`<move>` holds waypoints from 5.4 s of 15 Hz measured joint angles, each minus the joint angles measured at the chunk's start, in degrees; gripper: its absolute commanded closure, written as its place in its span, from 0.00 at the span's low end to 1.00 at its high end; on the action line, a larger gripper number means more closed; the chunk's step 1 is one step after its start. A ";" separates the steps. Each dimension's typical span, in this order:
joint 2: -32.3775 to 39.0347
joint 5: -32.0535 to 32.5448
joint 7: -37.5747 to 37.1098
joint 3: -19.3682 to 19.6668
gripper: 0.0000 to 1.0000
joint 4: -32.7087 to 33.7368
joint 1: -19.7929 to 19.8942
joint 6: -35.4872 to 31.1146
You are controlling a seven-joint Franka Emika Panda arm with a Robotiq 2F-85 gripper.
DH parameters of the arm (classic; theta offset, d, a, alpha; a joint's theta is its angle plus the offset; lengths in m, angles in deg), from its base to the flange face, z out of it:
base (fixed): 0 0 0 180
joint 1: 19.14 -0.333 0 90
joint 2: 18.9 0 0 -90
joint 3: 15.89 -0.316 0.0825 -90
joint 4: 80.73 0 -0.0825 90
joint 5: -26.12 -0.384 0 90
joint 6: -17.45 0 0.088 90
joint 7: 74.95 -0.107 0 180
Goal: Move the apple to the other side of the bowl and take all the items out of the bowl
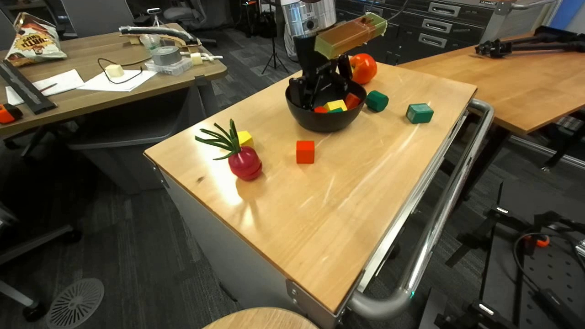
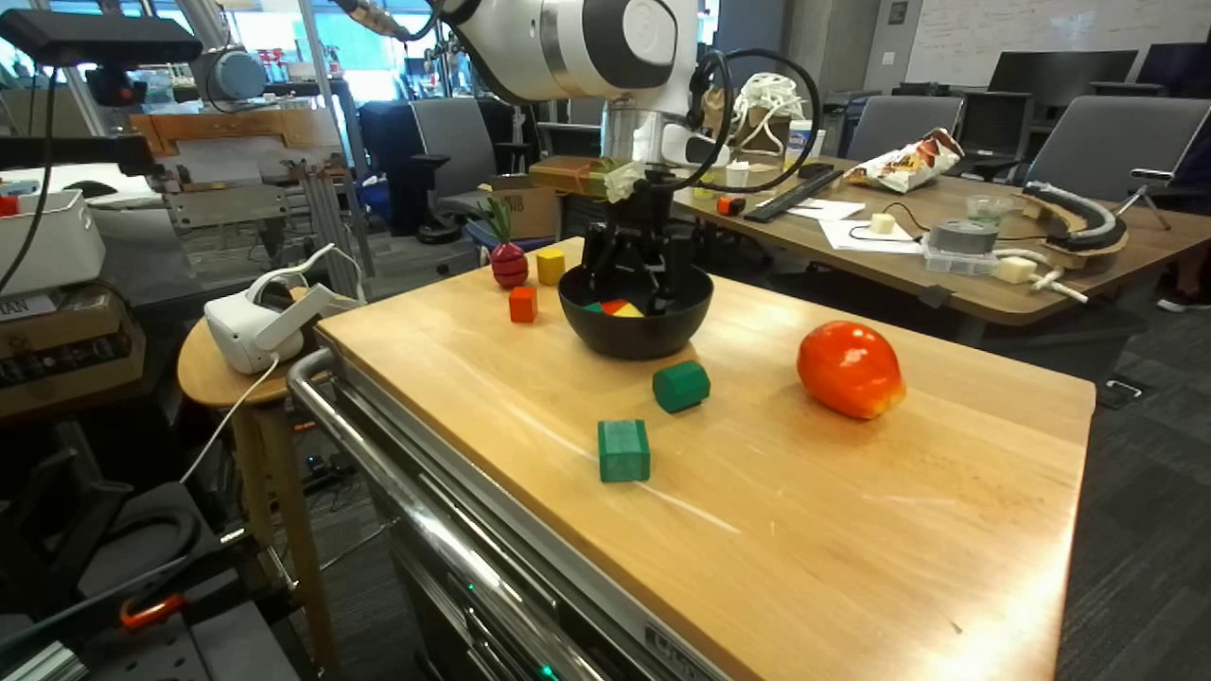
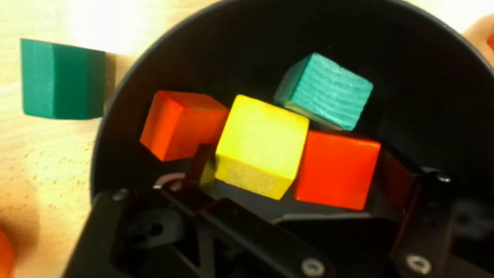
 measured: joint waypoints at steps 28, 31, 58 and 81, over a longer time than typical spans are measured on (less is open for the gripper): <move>-16.57 6.77 2.72 -4.47 0.37 -9.96 -3.01 -0.25; -21.99 9.14 3.33 -4.66 0.37 -16.39 -3.02 -0.02; -32.70 7.94 5.79 -5.20 0.00 -38.91 -1.59 -22.10; -18.43 10.33 1.55 -3.68 0.00 -25.09 1.80 -25.40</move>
